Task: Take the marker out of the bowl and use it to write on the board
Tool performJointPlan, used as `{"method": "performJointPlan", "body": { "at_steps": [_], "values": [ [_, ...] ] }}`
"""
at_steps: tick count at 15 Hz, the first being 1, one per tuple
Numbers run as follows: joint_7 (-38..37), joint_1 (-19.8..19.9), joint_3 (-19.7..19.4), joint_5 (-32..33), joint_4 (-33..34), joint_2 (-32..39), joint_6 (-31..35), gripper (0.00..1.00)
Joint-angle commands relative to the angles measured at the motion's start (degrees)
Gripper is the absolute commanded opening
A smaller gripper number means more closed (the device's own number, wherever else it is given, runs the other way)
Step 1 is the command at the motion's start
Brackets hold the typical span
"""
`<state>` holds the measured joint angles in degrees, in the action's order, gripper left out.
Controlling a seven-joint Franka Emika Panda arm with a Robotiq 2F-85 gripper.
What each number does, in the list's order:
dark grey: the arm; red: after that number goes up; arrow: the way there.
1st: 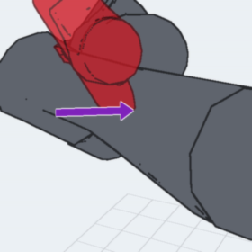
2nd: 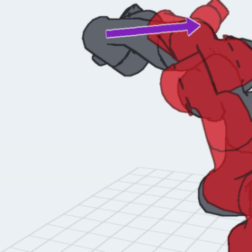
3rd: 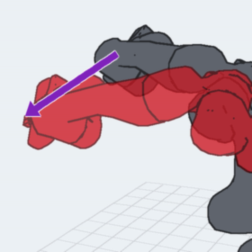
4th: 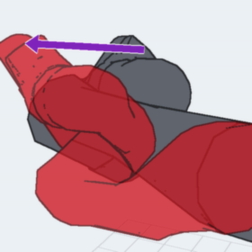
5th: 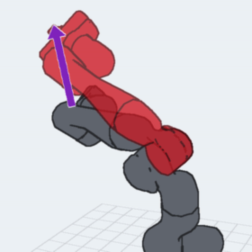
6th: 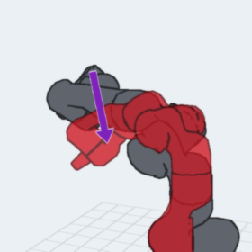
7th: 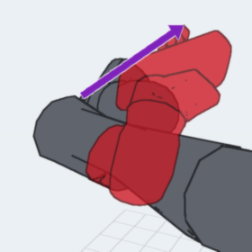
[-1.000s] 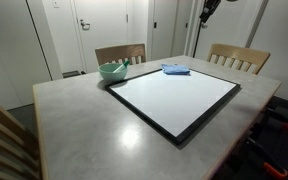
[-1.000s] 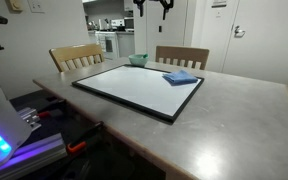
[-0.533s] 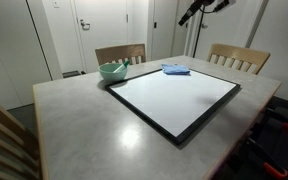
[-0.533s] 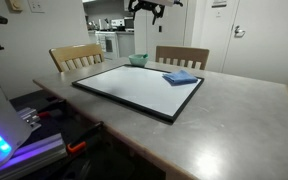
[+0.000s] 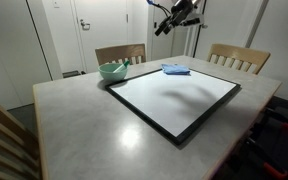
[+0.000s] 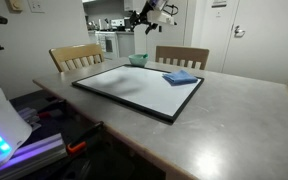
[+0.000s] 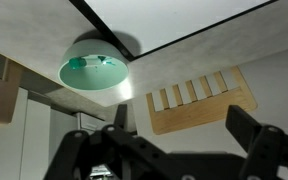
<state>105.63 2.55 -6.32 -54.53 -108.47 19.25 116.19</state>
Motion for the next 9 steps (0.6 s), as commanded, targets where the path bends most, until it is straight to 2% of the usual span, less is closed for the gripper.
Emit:
{"method": "performJointPlan", "body": {
  "at_steps": [1,2,3,6,9],
  "values": [
    [4.56,2.20,3.82,0.46,5.96,5.24,-1.92,1.00],
    [4.89,2.33,4.33,0.16,6.37,5.77,-1.14,1.00],
    [2.39,2.00,4.13,0.65,3.58,3.57,0.01,1.00],
    [2.84,2.05,4.78,0.65,5.09,5.03,0.02,1.00],
    [6.41,2.56,6.05,-2.00,3.94,5.45,0.37,1.00]
  ]
}}
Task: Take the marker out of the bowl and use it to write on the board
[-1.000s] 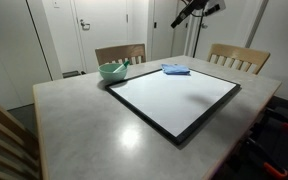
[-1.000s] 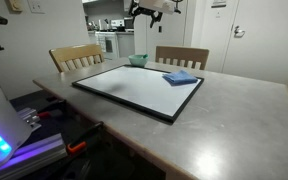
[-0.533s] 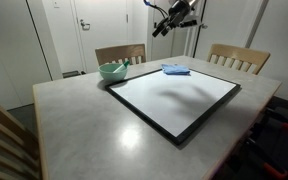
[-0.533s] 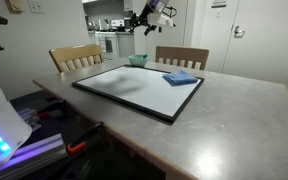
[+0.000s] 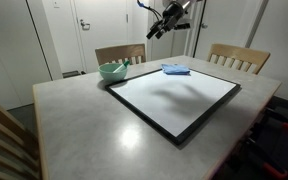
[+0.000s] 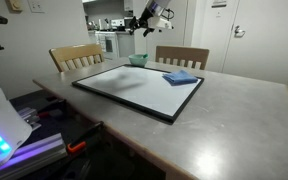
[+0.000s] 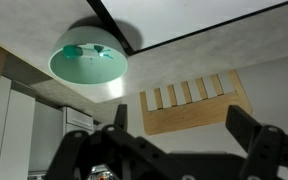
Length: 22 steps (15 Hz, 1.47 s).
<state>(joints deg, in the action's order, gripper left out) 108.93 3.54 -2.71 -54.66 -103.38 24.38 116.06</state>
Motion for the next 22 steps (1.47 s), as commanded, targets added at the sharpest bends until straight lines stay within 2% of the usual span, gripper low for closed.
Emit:
{"method": "performJointPlan", "body": {
  "at_steps": [1,5,9,15,22],
  "values": [
    [5.28,1.86,3.15,-2.50,-1.55,0.66,-0.31,1.00],
    [12.31,1.51,4.83,-3.76,-2.30,2.36,0.14,1.00],
    [17.43,1.02,6.29,-5.69,0.36,6.72,1.78,1.00],
    [19.62,-0.30,7.43,-10.43,6.23,13.10,8.11,1.00],
    [19.03,1.90,7.58,-7.91,14.07,18.38,1.82,1.00]
  ]
}}
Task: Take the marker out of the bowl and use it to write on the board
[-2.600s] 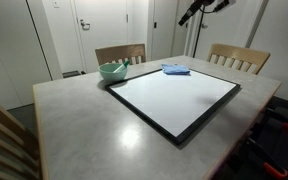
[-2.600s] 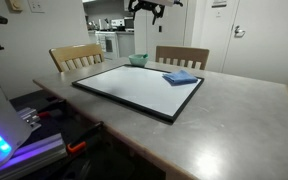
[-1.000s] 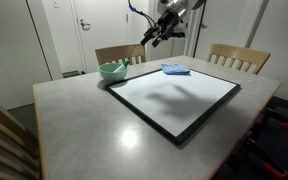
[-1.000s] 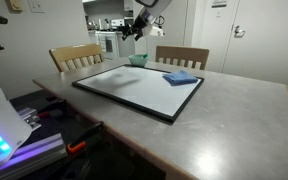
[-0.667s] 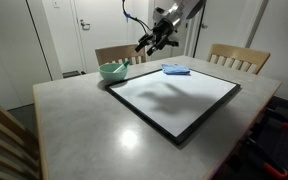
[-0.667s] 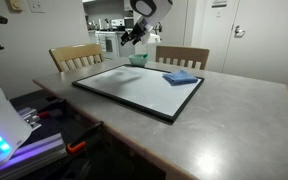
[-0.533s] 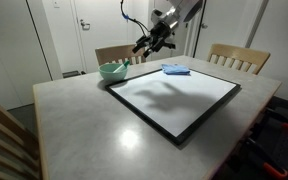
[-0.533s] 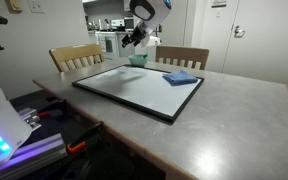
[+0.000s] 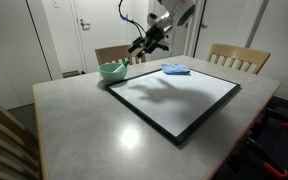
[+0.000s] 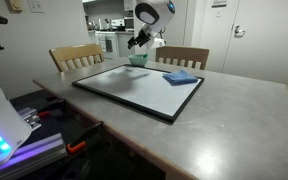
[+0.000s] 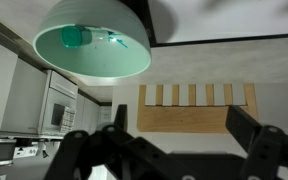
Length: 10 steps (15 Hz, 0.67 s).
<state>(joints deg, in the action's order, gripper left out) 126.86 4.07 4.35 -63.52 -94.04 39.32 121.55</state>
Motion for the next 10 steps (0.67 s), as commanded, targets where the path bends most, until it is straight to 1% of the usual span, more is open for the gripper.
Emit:
{"method": "performJointPlan", "body": {
  "at_steps": [1,4,7,10],
  "values": [
    [0.96,1.56,0.60,1.14,5.96,4.34,-4.89,1.00],
    [0.04,1.52,0.52,1.81,9.95,7.58,-8.08,1.00],
    [-1.33,1.35,0.38,2.52,14.11,11.03,-9.93,1.00],
    [-3.24,0.77,0.07,4.09,17.63,14.05,-9.50,1.00]
  ]
}}
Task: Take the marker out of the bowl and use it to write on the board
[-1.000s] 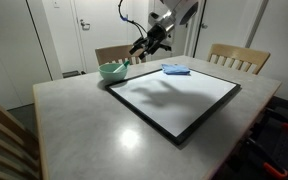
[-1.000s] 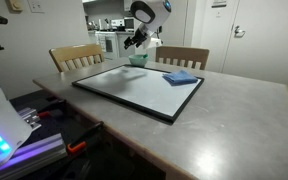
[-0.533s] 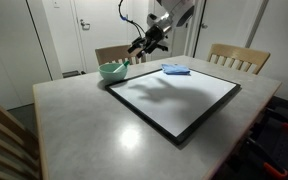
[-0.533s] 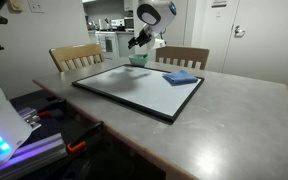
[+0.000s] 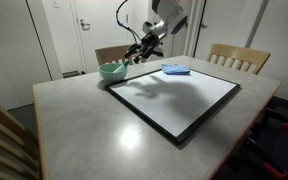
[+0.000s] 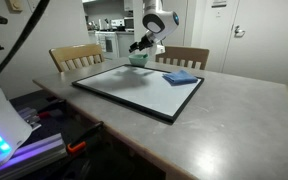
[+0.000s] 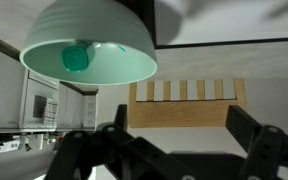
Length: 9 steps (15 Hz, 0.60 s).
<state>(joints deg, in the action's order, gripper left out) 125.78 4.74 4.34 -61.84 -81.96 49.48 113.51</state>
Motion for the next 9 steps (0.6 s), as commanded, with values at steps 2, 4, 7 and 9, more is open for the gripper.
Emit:
{"method": "performJointPlan", "body": {
  "at_steps": [2,4,7,9],
  "values": [
    [-3.29,0.21,0.44,3.37,7.68,5.46,-1.04,1.00],
    [-3.93,0.29,0.96,3.83,9.84,7.03,-0.37,1.00],
    [-4.89,0.42,1.62,4.28,12.73,8.92,-0.12,1.00],
    [-5.24,0.30,1.91,4.27,14.54,10.17,0.68,1.00]
  ]
}}
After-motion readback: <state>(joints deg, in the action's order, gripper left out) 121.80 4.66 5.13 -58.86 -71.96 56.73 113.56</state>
